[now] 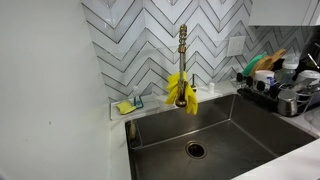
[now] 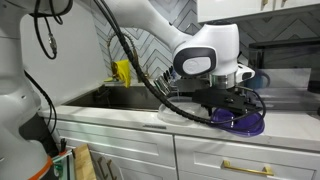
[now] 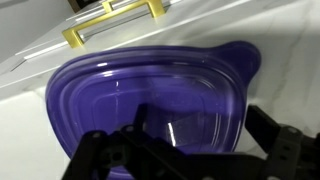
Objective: Spill out the water from the lunch box, then put the lid on it
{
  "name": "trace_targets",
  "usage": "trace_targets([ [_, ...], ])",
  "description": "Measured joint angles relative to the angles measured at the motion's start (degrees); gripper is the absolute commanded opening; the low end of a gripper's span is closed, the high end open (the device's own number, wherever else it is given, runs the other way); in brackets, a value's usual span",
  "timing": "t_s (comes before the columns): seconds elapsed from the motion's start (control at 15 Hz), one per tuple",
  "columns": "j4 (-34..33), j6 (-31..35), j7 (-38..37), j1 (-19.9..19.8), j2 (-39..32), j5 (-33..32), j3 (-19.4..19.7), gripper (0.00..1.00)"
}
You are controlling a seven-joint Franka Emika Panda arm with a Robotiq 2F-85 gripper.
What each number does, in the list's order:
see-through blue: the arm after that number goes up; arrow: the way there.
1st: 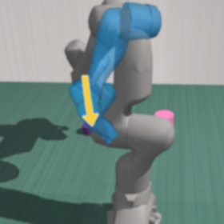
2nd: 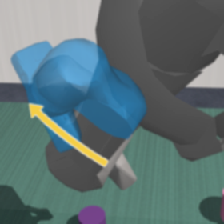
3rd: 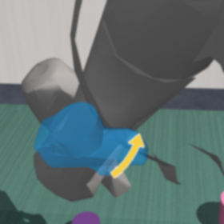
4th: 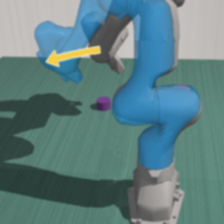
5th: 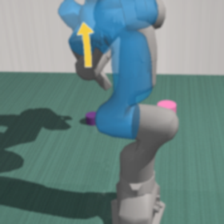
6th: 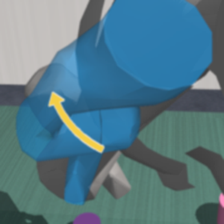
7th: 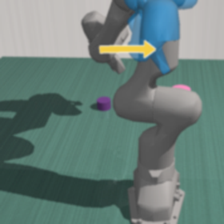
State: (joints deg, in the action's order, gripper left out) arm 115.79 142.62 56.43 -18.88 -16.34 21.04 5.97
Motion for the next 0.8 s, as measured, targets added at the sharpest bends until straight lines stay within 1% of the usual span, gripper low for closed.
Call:
trace_targets([
  [0.07, -0.2, -0.4, 0.7, -0.3, -0.1, 0.5, -0.3, 1.00],
  [0.13, -0.4, -0.9, 1.4, -0.5, -0.1, 0.8, -0.4, 0.88],
  [0.2, -0.5, -1.3, 1.8, -0.6, -0.2, 0.9, -0.4, 0.73],
  [0.27, -0.6, -1.4, 2.2, -0.8, -0.3, 0.9, -0.4, 0.66],
  [0.33, -0.8, -1.5, 2.4, -0.9, -0.3, 0.9, -0.4, 0.56],
  [0.47, -1.5, -2.1, 2.6, -1.1, -0.4, 0.9, -0.4, 0.43],
  [0.53, -1.8, -2.4, 2.7, -1.2, -0.4, 0.9, -0.4, 0.34],
  [0.67, -2.2, -3.0, 3.2, -1.5, -0.4, 0.9, -0.4, 0.20],
  [0.8, -2.6, -3.5, 3.5, -1.6, -0.4, 0.9, -0.4, 0.05],
])
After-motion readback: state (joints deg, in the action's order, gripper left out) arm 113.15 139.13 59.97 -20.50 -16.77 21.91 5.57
